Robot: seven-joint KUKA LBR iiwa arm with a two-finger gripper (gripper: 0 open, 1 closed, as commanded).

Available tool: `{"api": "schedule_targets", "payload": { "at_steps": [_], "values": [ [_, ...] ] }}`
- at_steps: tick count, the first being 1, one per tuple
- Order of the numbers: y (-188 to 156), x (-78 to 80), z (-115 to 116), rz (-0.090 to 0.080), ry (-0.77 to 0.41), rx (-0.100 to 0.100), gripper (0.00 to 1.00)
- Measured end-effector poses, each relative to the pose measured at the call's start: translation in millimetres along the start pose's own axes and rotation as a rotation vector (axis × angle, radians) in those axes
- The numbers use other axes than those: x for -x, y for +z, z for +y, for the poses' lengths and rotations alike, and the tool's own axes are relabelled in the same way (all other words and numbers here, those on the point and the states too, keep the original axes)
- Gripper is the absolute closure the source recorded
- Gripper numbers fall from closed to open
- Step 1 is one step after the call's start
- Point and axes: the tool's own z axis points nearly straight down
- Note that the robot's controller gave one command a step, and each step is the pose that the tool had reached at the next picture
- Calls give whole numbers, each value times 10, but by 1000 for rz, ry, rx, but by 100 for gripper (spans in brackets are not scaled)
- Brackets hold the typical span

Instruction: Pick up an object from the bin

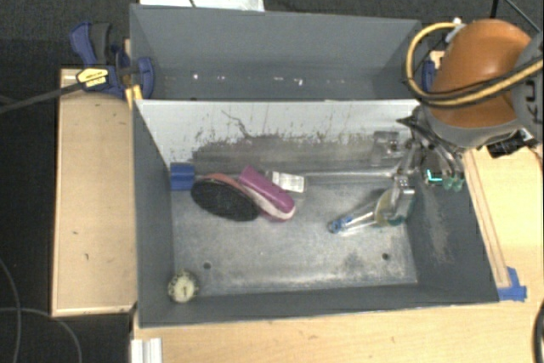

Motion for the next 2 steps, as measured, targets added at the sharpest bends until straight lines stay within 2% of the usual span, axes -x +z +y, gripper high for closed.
{"api": "schedule_targets", "payload": {
  "at_steps": [1, 2],
  "values": [
    [1148, 144, -463, -1, -363, 0, 0],
    [1134, 158, -458, -5, -363, 0, 0]
  ]
}}
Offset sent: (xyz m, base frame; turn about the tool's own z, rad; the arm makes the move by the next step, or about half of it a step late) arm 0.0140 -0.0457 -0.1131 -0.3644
